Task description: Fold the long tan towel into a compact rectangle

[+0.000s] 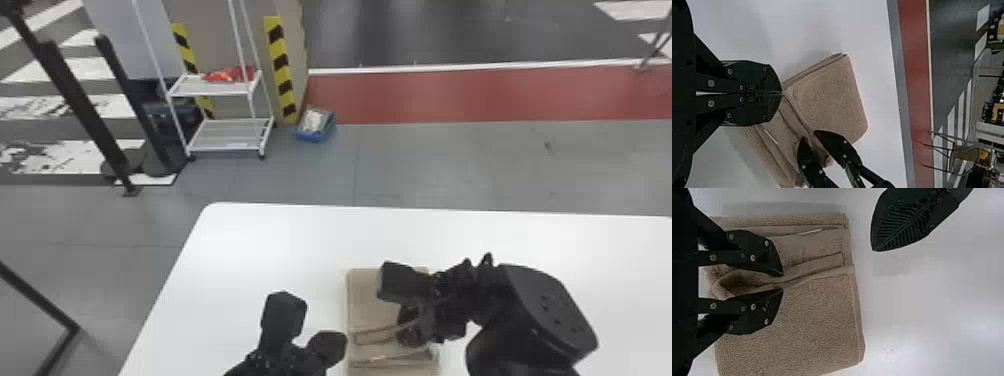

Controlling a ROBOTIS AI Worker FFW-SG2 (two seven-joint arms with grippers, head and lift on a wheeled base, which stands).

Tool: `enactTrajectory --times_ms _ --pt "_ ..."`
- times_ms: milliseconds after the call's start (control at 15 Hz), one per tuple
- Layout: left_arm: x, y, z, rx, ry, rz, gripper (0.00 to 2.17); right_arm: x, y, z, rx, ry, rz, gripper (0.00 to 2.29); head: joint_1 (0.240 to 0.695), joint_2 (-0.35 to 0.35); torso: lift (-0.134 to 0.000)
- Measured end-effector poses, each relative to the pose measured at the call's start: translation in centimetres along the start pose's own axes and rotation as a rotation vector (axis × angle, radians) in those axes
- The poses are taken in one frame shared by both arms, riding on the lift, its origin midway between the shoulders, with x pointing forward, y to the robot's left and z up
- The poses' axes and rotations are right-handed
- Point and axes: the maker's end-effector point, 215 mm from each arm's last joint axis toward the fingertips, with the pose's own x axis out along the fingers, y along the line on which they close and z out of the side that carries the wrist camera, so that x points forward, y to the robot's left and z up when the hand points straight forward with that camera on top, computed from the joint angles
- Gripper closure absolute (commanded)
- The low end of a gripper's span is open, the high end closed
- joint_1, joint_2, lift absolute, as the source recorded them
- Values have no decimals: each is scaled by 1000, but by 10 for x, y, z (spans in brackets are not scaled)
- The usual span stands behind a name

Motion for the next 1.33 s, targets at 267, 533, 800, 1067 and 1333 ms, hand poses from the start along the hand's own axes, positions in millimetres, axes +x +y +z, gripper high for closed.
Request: enactTrajectory --times_ms 267,533,800,1067,1333 --pt "-20 -12 5 -8 -2 -38 1868 -8 -6 0 19 -12 -14 1477 695 106 0" --pt "-25 -25 3 -38 3 -88 1868 -26 -17 0 45 -45 -40 1477 695 82 0" --pt "-9 -37 5 -57 -20 -121 1872 -41 -18 2 60 -74 -49 1477 695 57 0" --pt "21 -52 -1 -64 -30 -150 1868 -48 -9 3 77 -103 -25 1477 695 21 0" --pt "49 -53 -4 -54 -57 -144 1872 -55 -6 3 87 -124 -13 1477 695 -3 0"
